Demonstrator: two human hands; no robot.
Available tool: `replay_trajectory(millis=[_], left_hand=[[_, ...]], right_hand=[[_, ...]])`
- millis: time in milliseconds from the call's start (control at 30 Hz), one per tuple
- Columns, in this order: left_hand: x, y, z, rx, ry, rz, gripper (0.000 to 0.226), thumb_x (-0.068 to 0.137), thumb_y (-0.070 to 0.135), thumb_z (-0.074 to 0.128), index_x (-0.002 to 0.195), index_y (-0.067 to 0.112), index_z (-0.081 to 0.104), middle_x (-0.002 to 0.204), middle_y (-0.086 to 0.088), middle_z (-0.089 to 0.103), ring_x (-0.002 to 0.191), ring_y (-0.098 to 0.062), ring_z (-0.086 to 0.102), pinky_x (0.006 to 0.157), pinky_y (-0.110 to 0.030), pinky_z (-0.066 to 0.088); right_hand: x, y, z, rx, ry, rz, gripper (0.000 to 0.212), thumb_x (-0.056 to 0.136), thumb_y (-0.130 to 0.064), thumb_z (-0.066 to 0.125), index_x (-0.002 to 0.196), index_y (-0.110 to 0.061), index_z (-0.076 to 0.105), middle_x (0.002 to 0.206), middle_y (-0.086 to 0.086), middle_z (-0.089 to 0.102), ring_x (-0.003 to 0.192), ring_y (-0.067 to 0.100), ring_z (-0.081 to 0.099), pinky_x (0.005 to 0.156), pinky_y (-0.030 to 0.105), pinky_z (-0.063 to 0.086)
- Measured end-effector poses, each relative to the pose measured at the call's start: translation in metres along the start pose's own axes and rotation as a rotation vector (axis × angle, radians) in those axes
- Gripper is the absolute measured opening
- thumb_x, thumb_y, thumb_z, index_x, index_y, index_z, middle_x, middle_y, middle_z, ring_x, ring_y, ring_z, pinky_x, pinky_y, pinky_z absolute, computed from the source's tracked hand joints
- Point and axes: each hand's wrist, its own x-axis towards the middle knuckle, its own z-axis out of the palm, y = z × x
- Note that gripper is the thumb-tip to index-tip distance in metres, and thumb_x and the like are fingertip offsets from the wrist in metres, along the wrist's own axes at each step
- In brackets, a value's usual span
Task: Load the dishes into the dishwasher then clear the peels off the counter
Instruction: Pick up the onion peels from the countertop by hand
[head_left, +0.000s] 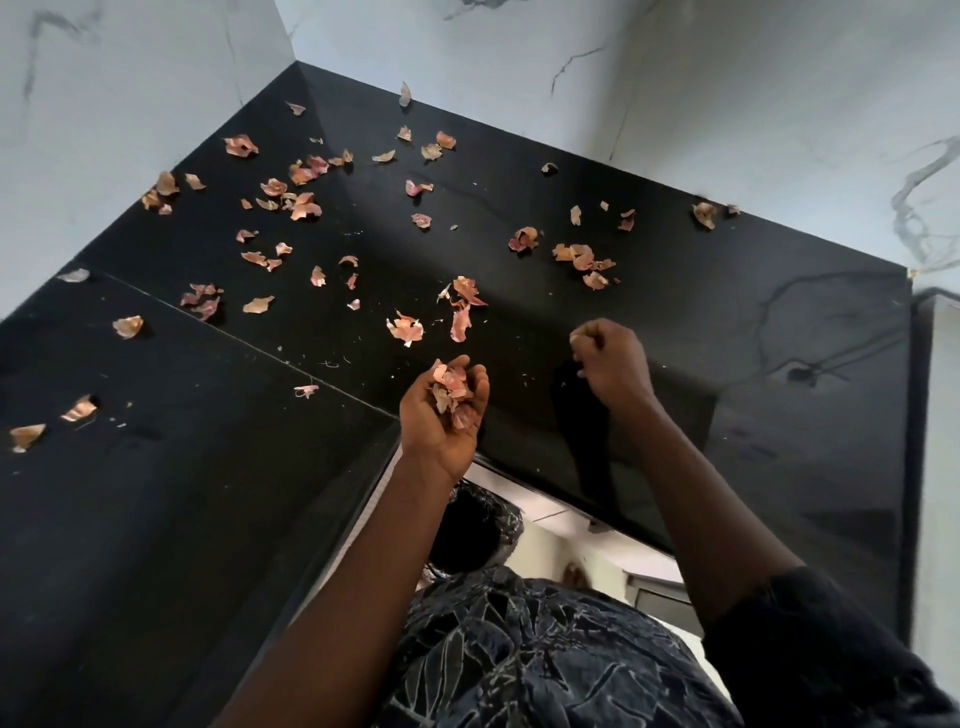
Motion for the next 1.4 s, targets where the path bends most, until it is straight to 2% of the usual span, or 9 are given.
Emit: replay_trajectory(millis=[100, 167, 233, 400, 633, 767, 967, 1167, 1400], left_hand=[[0.000, 0.013, -0.005, 0.012, -0.011, -0.017, 0.037, 0.103, 0.027, 0.046, 0.103, -0.001, 0.069, 0.097, -0.018, 0.069, 0.088, -0.023, 0.069, 0.069, -0.029, 0.061], [0.001, 0.022, -0.012, 0.027, -0.017, -0.027, 0.037, 0.103, 0.027, 0.045, 0.105, -0.001, 0.069, 0.100, -0.019, 0.068, 0.087, -0.024, 0.069, 0.068, -0.029, 0.061], [0.004, 0.032, -0.018, 0.034, -0.013, -0.037, 0.037, 0.103, 0.027, 0.046, 0.106, -0.001, 0.068, 0.101, -0.020, 0.067, 0.087, -0.024, 0.069, 0.068, -0.029, 0.060], [0.010, 0.049, -0.028, 0.034, -0.014, -0.056, 0.036, 0.102, 0.028, 0.047, 0.104, -0.001, 0.069, 0.100, -0.020, 0.068, 0.088, -0.023, 0.069, 0.069, -0.028, 0.061], [0.007, 0.061, -0.035, 0.038, -0.017, -0.080, 0.036, 0.101, 0.027, 0.048, 0.101, 0.000, 0.071, 0.098, -0.020, 0.068, 0.085, -0.023, 0.070, 0.067, -0.028, 0.061], [0.009, 0.062, -0.036, 0.032, -0.008, -0.094, 0.035, 0.102, 0.028, 0.048, 0.103, 0.000, 0.070, 0.098, -0.019, 0.070, 0.084, -0.023, 0.071, 0.067, -0.028, 0.061], [0.008, 0.058, -0.036, 0.039, -0.027, -0.110, 0.036, 0.103, 0.028, 0.047, 0.104, 0.000, 0.069, 0.098, -0.019, 0.070, 0.085, -0.023, 0.071, 0.068, -0.028, 0.061], [0.009, 0.060, -0.037, 0.050, -0.027, -0.113, 0.035, 0.102, 0.026, 0.046, 0.103, -0.001, 0.068, 0.097, -0.019, 0.069, 0.085, -0.024, 0.070, 0.069, -0.029, 0.061], [0.006, 0.066, -0.039, 0.068, -0.039, -0.085, 0.036, 0.104, 0.026, 0.042, 0.105, 0.002, 0.069, 0.098, -0.015, 0.072, 0.087, -0.022, 0.071, 0.074, -0.031, 0.060]], right_hand=[[-0.001, -0.010, 0.002, 0.536, -0.012, 0.216, 0.010, 0.098, -0.018, 0.061, 0.099, -0.011, 0.068, 0.093, 0.005, 0.070, 0.082, 0.015, 0.067, 0.073, 0.026, 0.056], [0.002, -0.014, 0.000, 0.665, 0.014, 0.233, 0.008, 0.096, -0.015, 0.065, 0.098, -0.008, 0.068, 0.088, 0.005, 0.070, 0.079, 0.014, 0.067, 0.072, 0.025, 0.057], [0.005, -0.017, -0.003, 0.562, 0.077, 0.196, 0.008, 0.095, -0.015, 0.066, 0.099, -0.008, 0.068, 0.087, 0.004, 0.071, 0.077, 0.013, 0.068, 0.072, 0.024, 0.058], [0.016, 0.007, -0.001, -0.155, 0.291, 0.114, 0.010, 0.090, -0.012, 0.069, 0.085, -0.021, 0.070, 0.085, 0.001, 0.071, 0.080, 0.017, 0.070, 0.075, 0.031, 0.059], [0.004, 0.043, -0.007, -0.245, 0.485, 0.115, 0.016, 0.087, -0.013, 0.068, 0.101, -0.012, 0.077, 0.095, 0.009, 0.075, 0.091, 0.025, 0.069, 0.087, 0.028, 0.051], [0.006, 0.030, 0.005, -0.434, 0.343, 0.018, 0.010, 0.088, -0.023, 0.071, 0.090, -0.014, 0.076, 0.090, 0.009, 0.068, 0.082, 0.022, 0.058, 0.071, 0.027, 0.039], [0.007, -0.003, 0.020, -0.554, 0.251, 0.008, 0.014, 0.088, -0.009, 0.063, 0.084, -0.012, 0.077, 0.086, 0.011, 0.072, 0.075, 0.026, 0.065, 0.067, 0.025, 0.038], [-0.032, -0.072, 0.071, -0.308, -0.048, -0.248, 0.008, 0.093, -0.020, 0.068, 0.099, -0.023, 0.073, 0.097, -0.010, 0.069, 0.088, 0.001, 0.063, 0.081, 0.023, 0.050], [-0.057, -0.107, 0.113, -0.250, -0.336, -0.424, 0.014, 0.095, -0.024, 0.067, 0.107, -0.021, 0.075, 0.099, -0.012, 0.070, 0.088, -0.002, 0.065, 0.081, 0.018, 0.053]])
